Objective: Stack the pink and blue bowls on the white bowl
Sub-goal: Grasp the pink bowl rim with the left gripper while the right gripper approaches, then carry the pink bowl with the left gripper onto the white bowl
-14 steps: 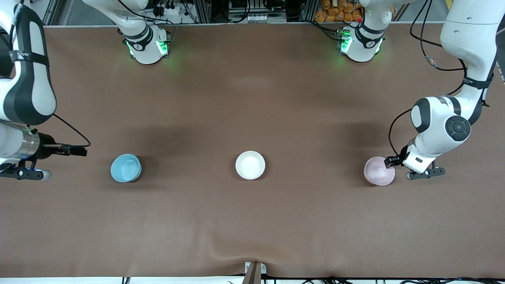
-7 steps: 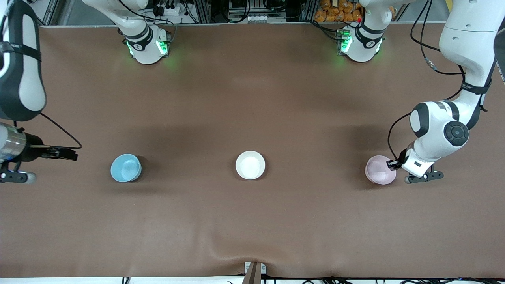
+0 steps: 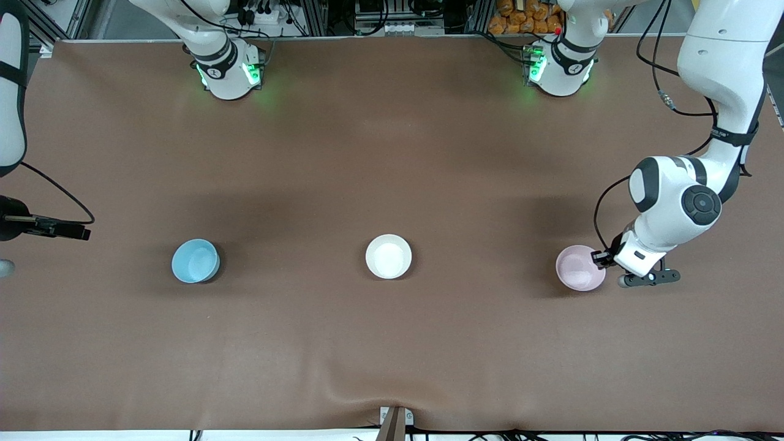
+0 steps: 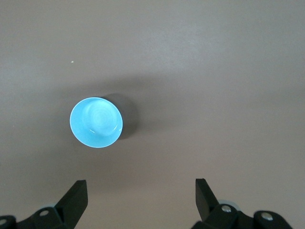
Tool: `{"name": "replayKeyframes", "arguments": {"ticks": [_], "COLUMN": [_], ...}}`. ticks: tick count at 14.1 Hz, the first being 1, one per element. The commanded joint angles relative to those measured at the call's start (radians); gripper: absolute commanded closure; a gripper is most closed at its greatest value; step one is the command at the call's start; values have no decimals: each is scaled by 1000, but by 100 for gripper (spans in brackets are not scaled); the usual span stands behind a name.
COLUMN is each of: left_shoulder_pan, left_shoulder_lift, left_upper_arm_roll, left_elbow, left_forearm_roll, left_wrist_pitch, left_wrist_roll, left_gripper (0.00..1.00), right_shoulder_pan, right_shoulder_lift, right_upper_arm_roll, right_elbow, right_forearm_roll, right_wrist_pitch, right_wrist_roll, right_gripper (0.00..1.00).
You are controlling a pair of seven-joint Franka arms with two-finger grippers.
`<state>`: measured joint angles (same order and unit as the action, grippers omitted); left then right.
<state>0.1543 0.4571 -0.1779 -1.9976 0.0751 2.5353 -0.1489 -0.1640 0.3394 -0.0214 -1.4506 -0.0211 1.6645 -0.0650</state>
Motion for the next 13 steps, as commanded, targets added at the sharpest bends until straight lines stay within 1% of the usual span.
{"name": "replayKeyframes", "arguments": {"ticks": [1, 2, 4, 6, 8, 9, 11, 13], "left_shoulder_pan": [5, 5, 5, -2, -18, -39, -106, -165], "left_shoulder_lift": [-109, -133, -169, -167, -152, -144, -127, -91], "left_upper_arm_roll": [-47, -73, -135, -213, -276, -287, -287, -287], "left_elbow": [-10, -6, 5, 46, 85, 100, 121, 161], "left_forearm_roll": [-12, -12, -15, -23, -23, -23, -24, -23], "left_wrist_pitch": [-107, -142, -203, -259, -282, -288, -288, -288], "left_wrist_roll": [-41, -72, -145, -257, -390, -432, -509, -592], "left_gripper": [100, 100, 100, 100, 100, 100, 100, 100], "right_shoulder_pan": [-6, -6, 6, 1, -5, -5, 3, 3], "right_shoulder_lift": [15, 41, 40, 40, 40, 40, 43, 46], "right_upper_arm_roll": [9, 11, 12, 12, 12, 12, 12, 12], "right_elbow": [21, 19, 21, 22, 22, 22, 22, 19], "right_forearm_roll": [-25, -26, -31, -26, -25, -22, -25, -22], "right_wrist_pitch": [0, -2, 1, 3, 7, 20, 50, 92], "right_wrist_roll": [-41, -29, -27, -27, -27, -27, -27, -27], "right_gripper": [0, 0, 0, 0, 0, 0, 0, 0]}}
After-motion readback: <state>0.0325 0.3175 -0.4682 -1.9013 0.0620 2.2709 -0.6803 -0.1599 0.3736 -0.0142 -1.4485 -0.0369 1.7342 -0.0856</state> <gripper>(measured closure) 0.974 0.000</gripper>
